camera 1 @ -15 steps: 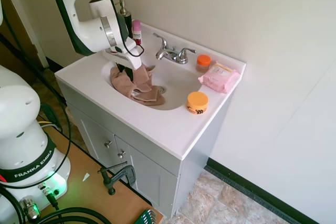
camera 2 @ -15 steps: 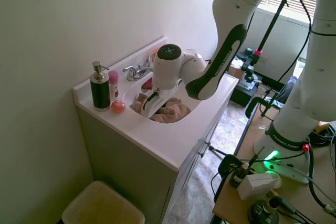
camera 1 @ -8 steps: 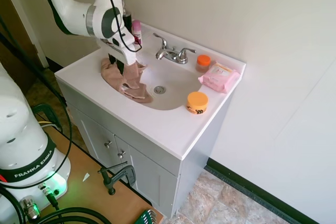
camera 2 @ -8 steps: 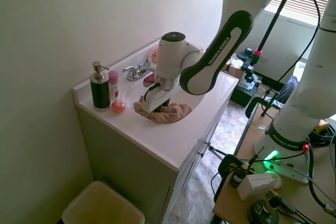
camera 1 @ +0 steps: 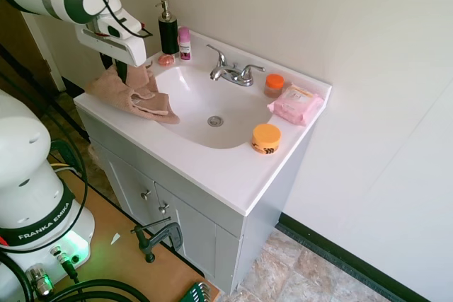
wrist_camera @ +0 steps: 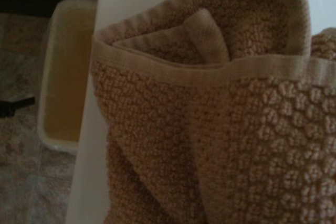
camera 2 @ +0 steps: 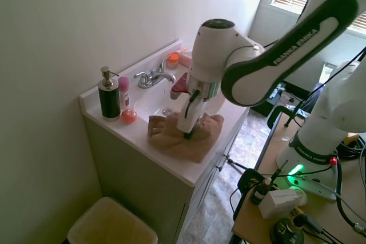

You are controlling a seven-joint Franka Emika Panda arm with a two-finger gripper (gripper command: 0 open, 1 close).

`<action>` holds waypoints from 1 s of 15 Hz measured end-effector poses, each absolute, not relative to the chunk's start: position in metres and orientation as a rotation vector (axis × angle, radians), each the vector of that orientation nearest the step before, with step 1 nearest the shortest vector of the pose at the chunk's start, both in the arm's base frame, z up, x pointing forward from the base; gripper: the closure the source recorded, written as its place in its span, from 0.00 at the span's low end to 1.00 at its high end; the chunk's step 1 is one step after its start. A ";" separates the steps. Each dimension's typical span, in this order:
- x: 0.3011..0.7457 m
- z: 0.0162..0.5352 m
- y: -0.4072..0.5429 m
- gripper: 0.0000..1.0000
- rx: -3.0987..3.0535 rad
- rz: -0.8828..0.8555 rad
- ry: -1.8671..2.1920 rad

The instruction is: Wipe the sink

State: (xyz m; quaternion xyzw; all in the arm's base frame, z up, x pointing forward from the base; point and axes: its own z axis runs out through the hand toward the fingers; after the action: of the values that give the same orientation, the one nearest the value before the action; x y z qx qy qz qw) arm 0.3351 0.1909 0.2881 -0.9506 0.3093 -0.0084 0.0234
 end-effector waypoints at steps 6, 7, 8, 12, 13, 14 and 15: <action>0.308 0.310 0.222 0.00 -3.017 0.006 0.813; 0.307 0.310 0.222 0.00 -3.023 0.006 0.806; 0.308 0.310 0.222 0.00 -3.029 0.001 0.800; 0.309 0.309 0.218 0.00 -3.044 -0.002 0.799; 0.310 0.309 0.217 0.00 -3.049 -0.006 0.803; 0.311 0.308 0.215 0.00 -3.056 -0.013 0.808; 0.314 0.307 0.212 0.00 -3.061 -0.023 0.817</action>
State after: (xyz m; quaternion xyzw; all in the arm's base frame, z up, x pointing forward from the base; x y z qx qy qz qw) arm 0.3139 0.2120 0.3069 -0.9661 0.2578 -0.0073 -0.0132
